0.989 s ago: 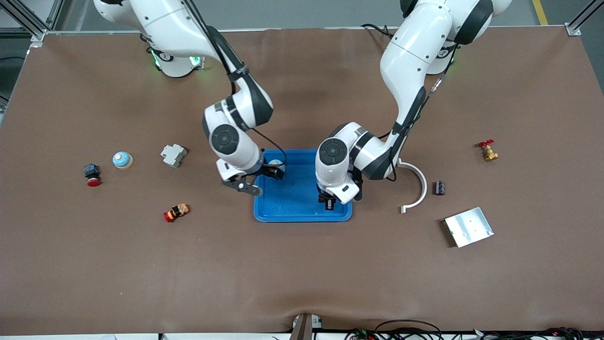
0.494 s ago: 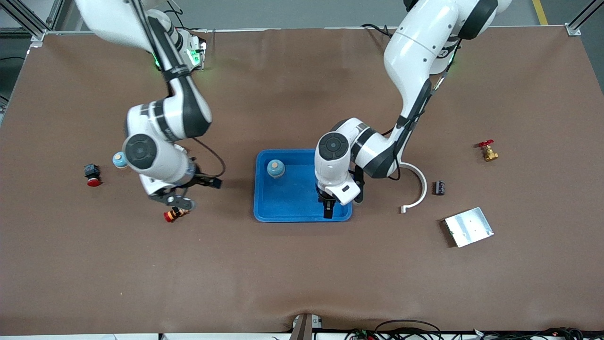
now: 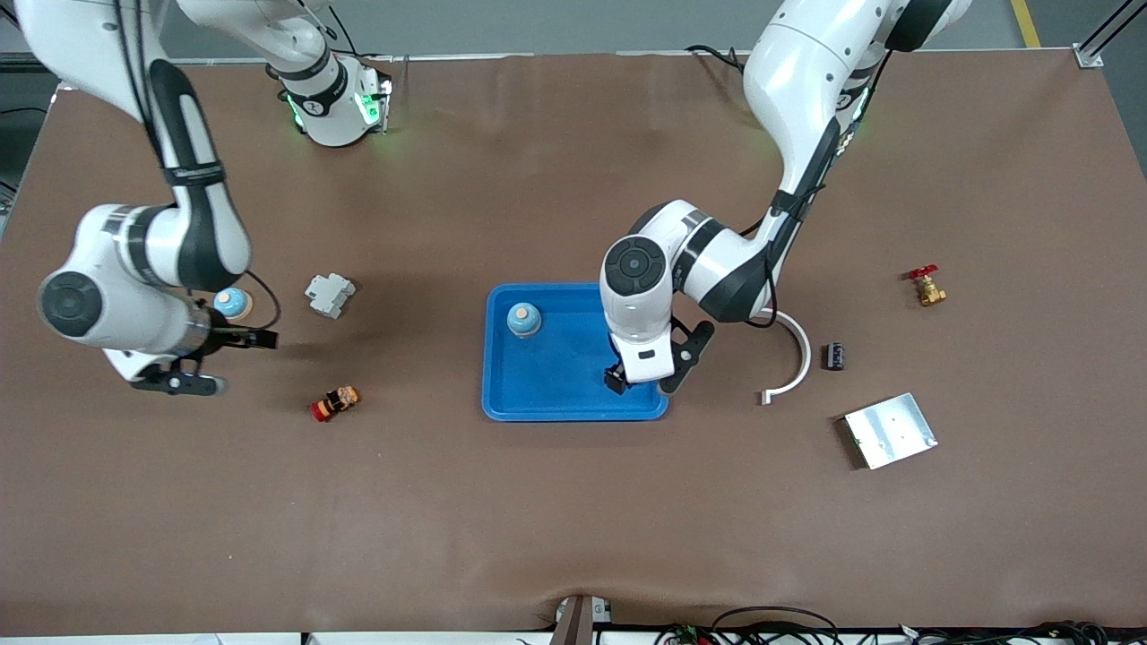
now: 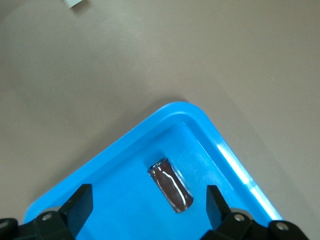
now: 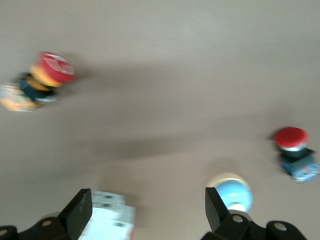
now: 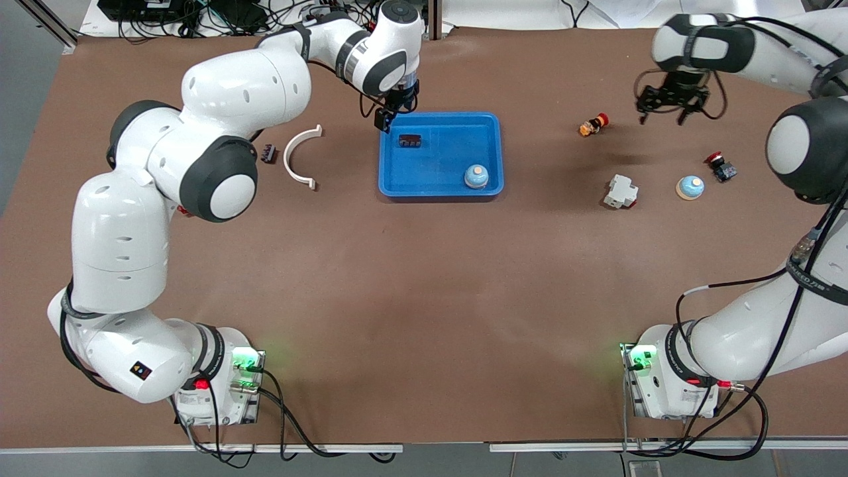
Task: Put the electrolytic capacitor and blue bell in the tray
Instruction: 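Grasp the second blue bell with the right gripper while the left gripper withdraws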
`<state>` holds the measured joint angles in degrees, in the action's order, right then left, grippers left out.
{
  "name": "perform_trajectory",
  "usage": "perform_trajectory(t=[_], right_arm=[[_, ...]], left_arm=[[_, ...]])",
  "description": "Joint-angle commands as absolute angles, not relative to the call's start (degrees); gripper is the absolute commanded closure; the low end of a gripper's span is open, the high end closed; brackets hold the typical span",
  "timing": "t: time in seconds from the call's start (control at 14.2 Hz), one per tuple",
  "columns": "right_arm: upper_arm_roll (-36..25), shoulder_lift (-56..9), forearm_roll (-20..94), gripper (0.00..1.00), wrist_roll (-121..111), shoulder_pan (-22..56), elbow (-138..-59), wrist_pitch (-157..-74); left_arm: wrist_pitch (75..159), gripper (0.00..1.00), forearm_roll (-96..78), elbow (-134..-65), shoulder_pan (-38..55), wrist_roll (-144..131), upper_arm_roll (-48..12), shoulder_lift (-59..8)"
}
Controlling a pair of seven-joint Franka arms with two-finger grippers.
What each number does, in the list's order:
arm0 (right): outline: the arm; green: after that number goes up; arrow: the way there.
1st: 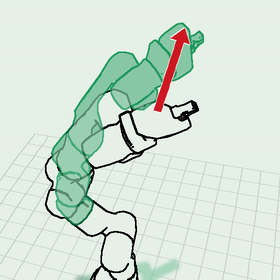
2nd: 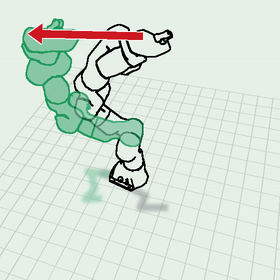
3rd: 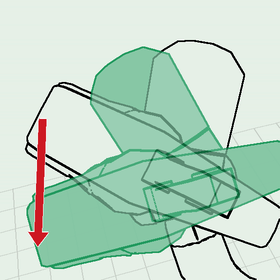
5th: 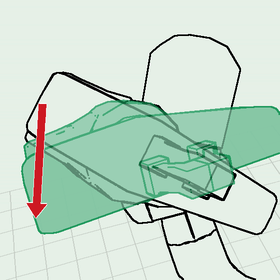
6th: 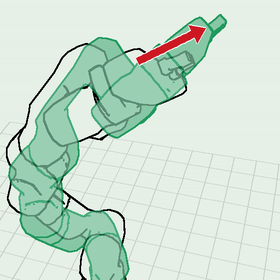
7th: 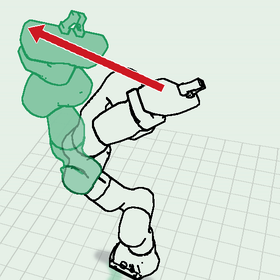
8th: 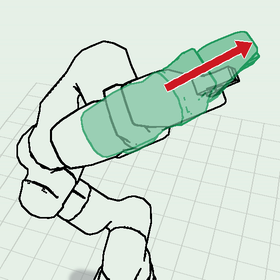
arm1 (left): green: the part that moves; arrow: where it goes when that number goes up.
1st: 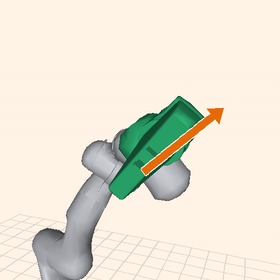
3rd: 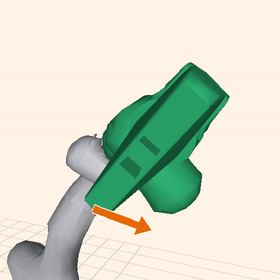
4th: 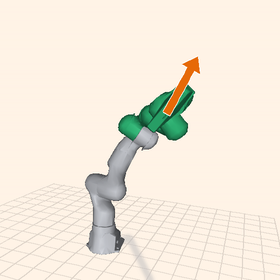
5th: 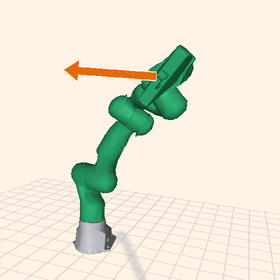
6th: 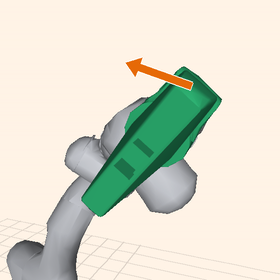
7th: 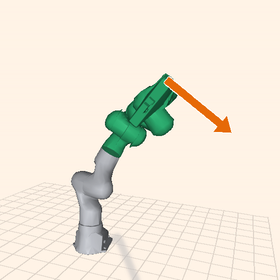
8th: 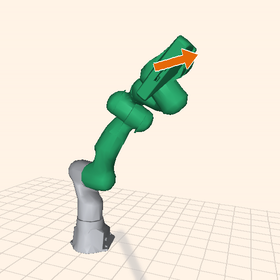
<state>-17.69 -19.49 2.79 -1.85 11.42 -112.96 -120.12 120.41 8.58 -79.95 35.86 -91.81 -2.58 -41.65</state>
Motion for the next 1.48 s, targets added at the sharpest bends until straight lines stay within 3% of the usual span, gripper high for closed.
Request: perform_trajectory(t=[0.0, 0.21, 0.42, 0.85, 1.13, 1.41], right_arm=[[-16.4, -16.1, -0.4, 0.00, -5.1, 7.3, -121.3, -126.1], [-16.4, -16.2, -1.5, 0.00, -10.0, 2.1, -127.2, -135.0], [-16.3, -16.7, -1.2, 0.00, -15.9, -1.7, -127.4, -135.1], [-16.1, -19.0, 3.2, 0.00, -15.8, -1.4, -128.3, -135.4], [-16.0, -21.3, 3.3, 0.00, -15.9, -0.8, -128.3, -135.5], [-15.8, -22.1, 3.3, 0.00, -15.9, -0.8, -128.4, -135.7]], left_arm=[[119.6, 0.00, 7.5, -81.6, 35.2, -79.9, -2.4, -39.3], [119.4, 0.00, 7.5, -81.6, 33.9, -63.9, -2.2, -39.1], [119.0, 0.00, 7.8, -82.2, 32.3, -51.6, -2.2, -38.6], [119.1, 0.00, 8.2, -83.9, 31.9, -47.4, -2.3, -37.4], [119.9, 0.00, 8.3, -91.9, 29.5, -41.9, -2.4, -31.0], [130.6, 0.00, 8.3, -107.3, 26.2, -37.4, -2.5, -21.6]])
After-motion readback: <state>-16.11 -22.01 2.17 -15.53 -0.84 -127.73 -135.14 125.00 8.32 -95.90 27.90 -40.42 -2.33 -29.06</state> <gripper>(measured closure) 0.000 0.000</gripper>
